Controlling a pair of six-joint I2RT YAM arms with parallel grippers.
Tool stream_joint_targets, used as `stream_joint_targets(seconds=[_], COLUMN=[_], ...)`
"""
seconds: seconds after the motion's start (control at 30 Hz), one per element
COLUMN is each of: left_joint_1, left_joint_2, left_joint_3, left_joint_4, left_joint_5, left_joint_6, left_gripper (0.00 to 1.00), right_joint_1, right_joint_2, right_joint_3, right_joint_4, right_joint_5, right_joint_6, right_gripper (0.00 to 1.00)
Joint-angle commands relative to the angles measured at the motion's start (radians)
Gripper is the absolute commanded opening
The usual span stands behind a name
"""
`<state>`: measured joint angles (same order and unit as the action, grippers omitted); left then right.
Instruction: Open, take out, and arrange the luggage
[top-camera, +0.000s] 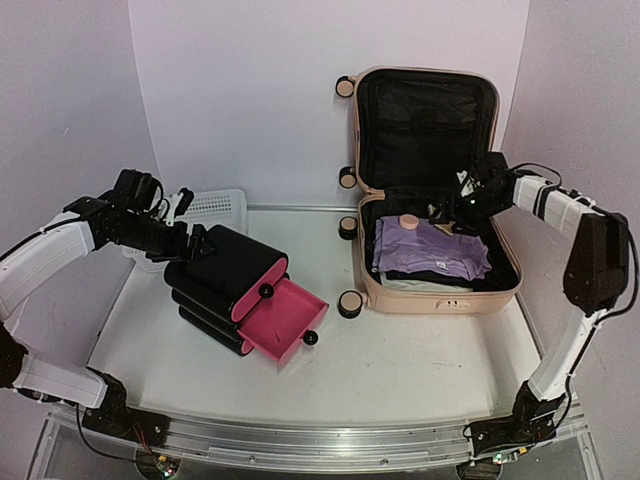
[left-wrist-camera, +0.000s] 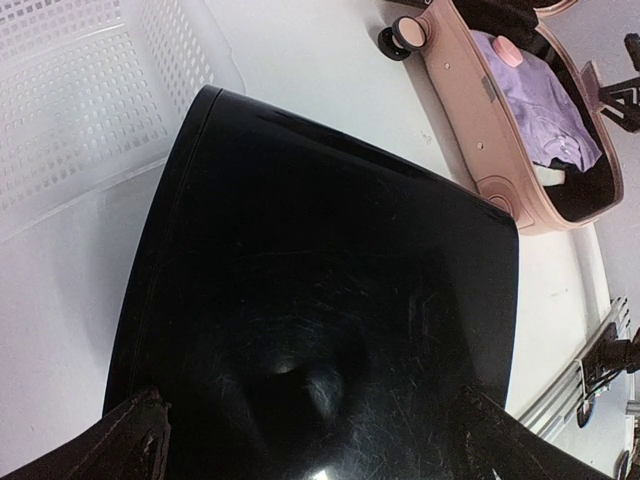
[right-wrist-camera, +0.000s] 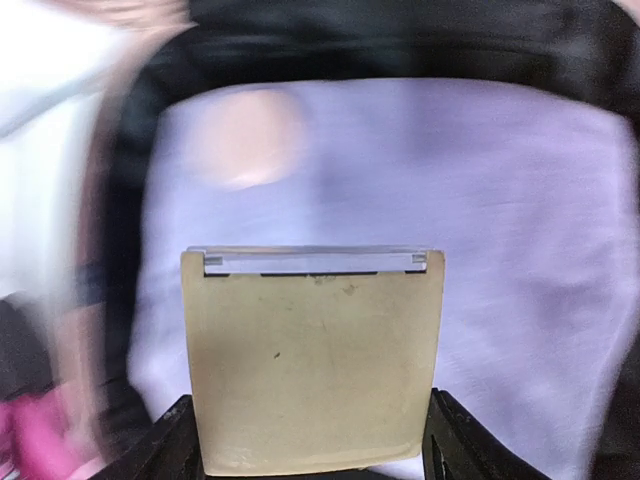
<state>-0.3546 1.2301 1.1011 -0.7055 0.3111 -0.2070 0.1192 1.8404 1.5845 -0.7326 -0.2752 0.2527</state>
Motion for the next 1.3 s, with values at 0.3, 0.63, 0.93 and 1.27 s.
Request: stream_joint_targets(seconds=[0.3,0.63,0.93,1.27], left_joint_1=[-0.003,-0.003,-0.003,-0.003], left_joint_2=[0.049,0.038,0.030,0.010], left_joint_3=[-0.006,-0.009,-0.017,-0.032], left_joint_4=[-0.137,-0.132,-0.132,-0.131], left_joint_5=[0.009,0.018,0.018,0.014], left_joint_6=[-0.018,-0.025,-0.022,-0.023], left_gripper=[0.98,0.97,0.98,0.98], right_joint_1=[0.408,0.586,0.687,0.749], right_joint_2=[-0.184,-0.058,0.010,0.080], right_joint_3=[-0.302,-0.244,-0.180,-0.141], right_joint_4=[0.353,0.395,0.374,0.370], right_joint_5=[-0.723,-0.678,-0.514,-0.498], right_joint_6=[0.046,0.025,-0.138,-0.179], right_gripper=[0.61,0.59,0.59,0.58])
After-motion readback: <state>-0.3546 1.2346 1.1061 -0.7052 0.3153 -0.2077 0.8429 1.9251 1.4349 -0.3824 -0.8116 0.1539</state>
